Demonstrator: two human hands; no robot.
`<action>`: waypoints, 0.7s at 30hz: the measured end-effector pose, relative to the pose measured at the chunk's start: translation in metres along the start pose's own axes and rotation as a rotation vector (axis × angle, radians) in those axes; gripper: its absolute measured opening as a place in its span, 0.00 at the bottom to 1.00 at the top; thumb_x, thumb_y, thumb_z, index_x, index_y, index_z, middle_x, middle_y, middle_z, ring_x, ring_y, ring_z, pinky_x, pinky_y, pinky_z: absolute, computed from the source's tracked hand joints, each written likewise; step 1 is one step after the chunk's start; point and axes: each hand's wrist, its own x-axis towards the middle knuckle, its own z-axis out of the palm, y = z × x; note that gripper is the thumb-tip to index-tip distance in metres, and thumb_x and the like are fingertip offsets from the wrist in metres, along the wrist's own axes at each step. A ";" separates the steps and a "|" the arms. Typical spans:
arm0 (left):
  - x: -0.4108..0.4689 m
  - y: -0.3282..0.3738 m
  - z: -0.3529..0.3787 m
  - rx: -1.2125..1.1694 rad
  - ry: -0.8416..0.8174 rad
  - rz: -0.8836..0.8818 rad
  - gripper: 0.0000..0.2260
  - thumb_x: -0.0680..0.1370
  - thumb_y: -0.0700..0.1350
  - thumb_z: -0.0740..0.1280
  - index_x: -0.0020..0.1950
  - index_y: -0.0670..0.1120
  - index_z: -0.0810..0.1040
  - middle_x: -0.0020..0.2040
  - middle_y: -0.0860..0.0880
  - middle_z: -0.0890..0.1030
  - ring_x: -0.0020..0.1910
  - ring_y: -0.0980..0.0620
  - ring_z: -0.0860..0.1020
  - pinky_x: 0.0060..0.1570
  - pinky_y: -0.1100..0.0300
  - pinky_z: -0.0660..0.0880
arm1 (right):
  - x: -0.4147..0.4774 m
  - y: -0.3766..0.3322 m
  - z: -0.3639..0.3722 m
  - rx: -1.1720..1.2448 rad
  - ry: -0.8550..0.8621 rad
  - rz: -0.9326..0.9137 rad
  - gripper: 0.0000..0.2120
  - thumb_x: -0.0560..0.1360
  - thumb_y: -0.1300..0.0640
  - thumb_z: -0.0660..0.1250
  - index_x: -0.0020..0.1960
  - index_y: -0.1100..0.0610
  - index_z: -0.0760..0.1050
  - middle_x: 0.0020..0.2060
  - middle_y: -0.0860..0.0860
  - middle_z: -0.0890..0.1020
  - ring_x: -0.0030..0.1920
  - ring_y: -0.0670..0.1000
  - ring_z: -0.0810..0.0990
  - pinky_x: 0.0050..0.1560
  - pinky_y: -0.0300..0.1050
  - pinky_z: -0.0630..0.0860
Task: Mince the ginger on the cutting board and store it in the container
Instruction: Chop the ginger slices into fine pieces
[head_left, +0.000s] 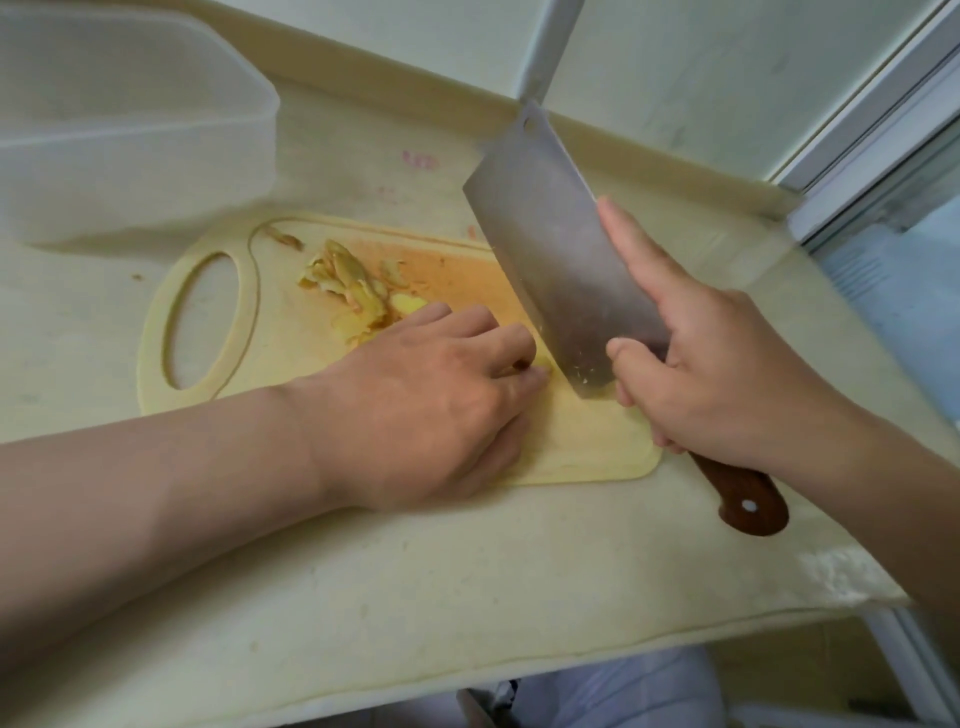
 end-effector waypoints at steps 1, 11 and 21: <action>0.000 0.000 0.000 -0.001 -0.005 0.000 0.24 0.83 0.53 0.50 0.62 0.42 0.80 0.55 0.46 0.78 0.50 0.41 0.76 0.47 0.45 0.73 | 0.000 -0.001 0.000 -0.004 -0.003 -0.006 0.44 0.80 0.61 0.62 0.79 0.26 0.43 0.32 0.57 0.83 0.27 0.54 0.80 0.36 0.55 0.81; 0.000 0.002 -0.001 -0.020 -0.047 -0.041 0.25 0.82 0.55 0.46 0.64 0.46 0.78 0.58 0.50 0.79 0.55 0.44 0.76 0.54 0.46 0.71 | -0.022 0.000 -0.013 0.045 -0.104 0.102 0.45 0.81 0.59 0.61 0.72 0.15 0.42 0.33 0.60 0.83 0.28 0.59 0.81 0.33 0.54 0.82; 0.002 0.000 -0.003 -0.062 -0.130 -0.040 0.24 0.82 0.55 0.47 0.66 0.47 0.76 0.64 0.51 0.78 0.64 0.47 0.75 0.61 0.48 0.69 | -0.028 0.002 -0.013 0.123 -0.095 0.146 0.44 0.81 0.60 0.61 0.71 0.14 0.46 0.32 0.59 0.83 0.25 0.54 0.81 0.30 0.47 0.83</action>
